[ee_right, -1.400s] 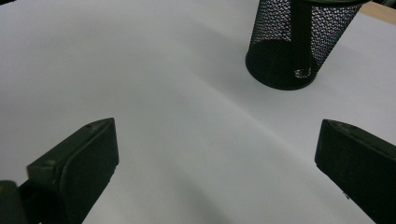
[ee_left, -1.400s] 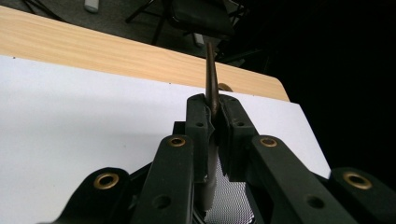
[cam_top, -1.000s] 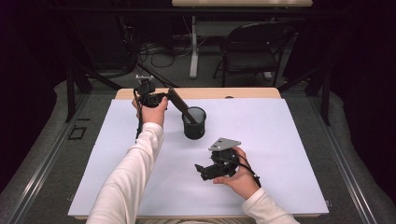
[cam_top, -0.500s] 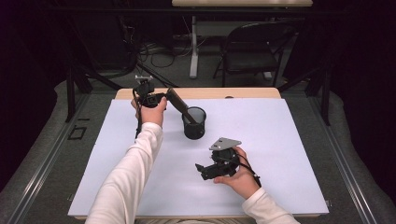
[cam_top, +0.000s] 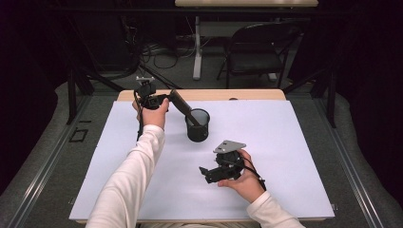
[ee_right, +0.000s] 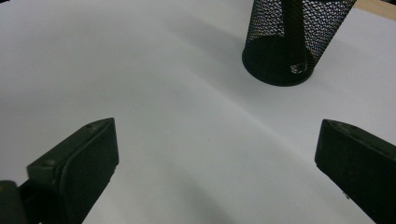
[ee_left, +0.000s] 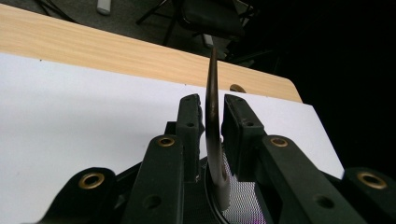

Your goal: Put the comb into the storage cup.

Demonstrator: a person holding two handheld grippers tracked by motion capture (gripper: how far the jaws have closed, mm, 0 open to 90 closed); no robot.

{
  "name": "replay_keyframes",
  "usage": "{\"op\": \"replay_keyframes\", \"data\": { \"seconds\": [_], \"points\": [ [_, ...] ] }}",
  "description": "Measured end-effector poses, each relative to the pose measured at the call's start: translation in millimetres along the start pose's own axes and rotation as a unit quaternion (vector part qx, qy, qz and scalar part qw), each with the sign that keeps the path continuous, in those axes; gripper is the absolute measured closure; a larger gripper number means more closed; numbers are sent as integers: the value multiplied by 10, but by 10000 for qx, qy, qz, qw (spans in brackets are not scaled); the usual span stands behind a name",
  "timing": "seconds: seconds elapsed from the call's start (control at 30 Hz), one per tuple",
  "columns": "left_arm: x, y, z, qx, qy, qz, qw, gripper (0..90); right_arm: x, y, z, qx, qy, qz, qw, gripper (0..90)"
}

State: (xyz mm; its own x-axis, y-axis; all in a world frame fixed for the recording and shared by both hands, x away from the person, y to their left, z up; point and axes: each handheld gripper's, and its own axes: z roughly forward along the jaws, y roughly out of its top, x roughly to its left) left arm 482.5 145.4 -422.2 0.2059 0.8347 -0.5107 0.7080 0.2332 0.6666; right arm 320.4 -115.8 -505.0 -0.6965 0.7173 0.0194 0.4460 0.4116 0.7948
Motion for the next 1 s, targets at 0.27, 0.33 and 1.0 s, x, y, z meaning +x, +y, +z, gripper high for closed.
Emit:
{"op": "replay_keyframes", "data": {
  "seconds": [0.27,0.33,1.0],
  "points": [
    [15,29,-53,-70,-39,18,10000,713,3,-4,3,5,-3,-4,10000,0],
    [19,34,-64,-102,-44,16,9999,691,-2,-6,-2,1,-12,14,10000,0],
    [40,64,-174,-141,-180,173,9996,499,-23,-11,-23,-22,-70,40,10000,0]
  ]
}}
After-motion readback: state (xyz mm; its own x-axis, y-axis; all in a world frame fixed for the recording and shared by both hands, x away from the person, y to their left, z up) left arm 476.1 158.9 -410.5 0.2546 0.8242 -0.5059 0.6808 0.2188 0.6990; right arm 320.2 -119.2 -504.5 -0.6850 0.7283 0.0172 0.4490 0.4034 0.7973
